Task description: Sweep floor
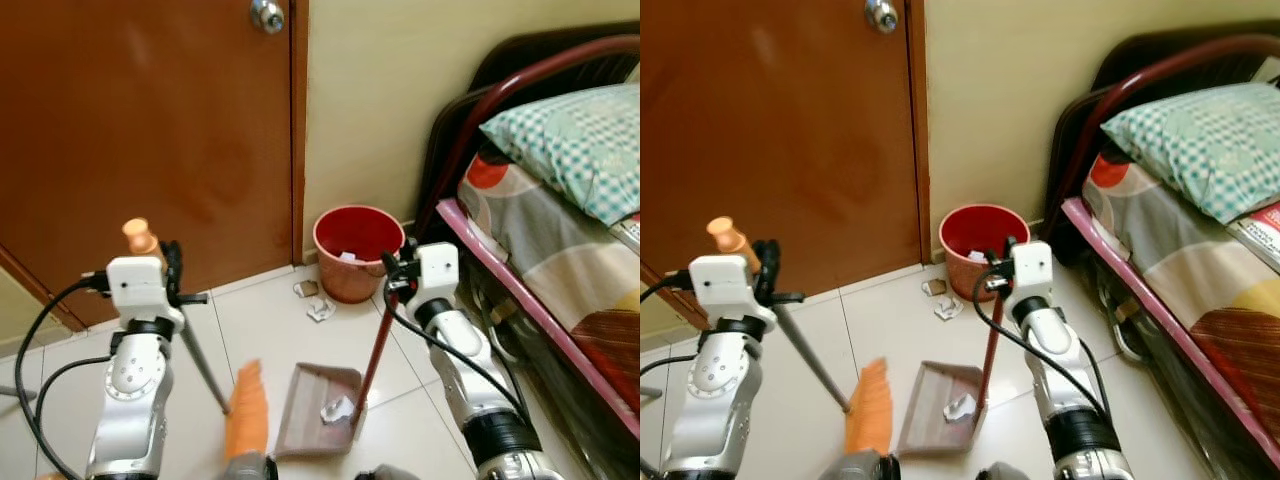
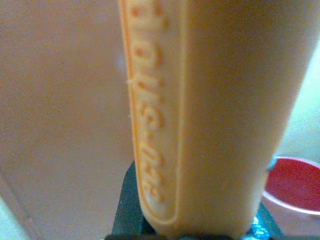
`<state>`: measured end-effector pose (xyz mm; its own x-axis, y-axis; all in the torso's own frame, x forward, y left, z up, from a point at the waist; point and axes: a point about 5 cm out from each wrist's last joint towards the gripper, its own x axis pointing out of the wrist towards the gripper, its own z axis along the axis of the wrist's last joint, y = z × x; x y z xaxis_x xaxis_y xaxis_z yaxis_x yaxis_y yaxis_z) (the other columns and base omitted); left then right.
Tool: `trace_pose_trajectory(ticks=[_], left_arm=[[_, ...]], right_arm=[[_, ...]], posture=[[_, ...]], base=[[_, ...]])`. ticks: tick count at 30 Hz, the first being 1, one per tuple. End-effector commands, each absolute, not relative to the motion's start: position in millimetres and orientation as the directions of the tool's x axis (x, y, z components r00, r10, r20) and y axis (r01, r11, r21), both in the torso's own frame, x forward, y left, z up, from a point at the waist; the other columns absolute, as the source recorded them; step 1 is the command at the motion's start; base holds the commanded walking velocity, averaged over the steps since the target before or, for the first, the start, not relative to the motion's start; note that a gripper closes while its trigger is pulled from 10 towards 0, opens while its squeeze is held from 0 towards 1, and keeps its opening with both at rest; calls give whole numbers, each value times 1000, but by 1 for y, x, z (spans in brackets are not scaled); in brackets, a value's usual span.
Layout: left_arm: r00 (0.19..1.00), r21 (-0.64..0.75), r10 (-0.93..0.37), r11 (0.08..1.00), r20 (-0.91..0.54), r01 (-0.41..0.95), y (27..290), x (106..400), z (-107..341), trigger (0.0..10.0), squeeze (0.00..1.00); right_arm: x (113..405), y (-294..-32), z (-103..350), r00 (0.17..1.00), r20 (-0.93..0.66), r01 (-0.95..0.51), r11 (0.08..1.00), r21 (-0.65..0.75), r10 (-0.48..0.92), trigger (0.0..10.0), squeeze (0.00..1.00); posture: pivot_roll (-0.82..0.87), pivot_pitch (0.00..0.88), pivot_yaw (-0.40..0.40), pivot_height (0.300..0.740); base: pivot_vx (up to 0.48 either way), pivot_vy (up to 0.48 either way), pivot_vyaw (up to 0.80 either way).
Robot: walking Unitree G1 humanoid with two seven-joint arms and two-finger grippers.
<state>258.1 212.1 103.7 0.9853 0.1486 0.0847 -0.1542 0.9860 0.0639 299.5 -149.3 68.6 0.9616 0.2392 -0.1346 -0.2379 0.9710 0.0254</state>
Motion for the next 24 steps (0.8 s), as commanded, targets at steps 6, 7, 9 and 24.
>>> trace_pose_trajectory(ticks=[6,7,9,24], left_arm=[[987,97,145,984,67,-152,207,257,95,10000,0],[987,95,143,984,67,-149,206,257,94,10000,0],[988,94,139,985,68,-145,205,258,94,10000,0],[988,109,141,983,70,-148,208,259,93,10000,0]], right_arm=[[275,-165,64,891,-302,-340,939,53,340,10000,0],[274,-167,62,882,-323,-344,937,60,344,10000,0],[270,-170,62,866,-356,-358,932,54,353,10000,0],[237,-184,58,711,-529,-471,872,131,463,10000,0]], posture=[[34,0,-24,740],[34,0,-24,740],[30,0,-21,740],[28,0,-21,740]], base=[[0,0,0],[0,0,0],[0,0,0],[0,0,0]])
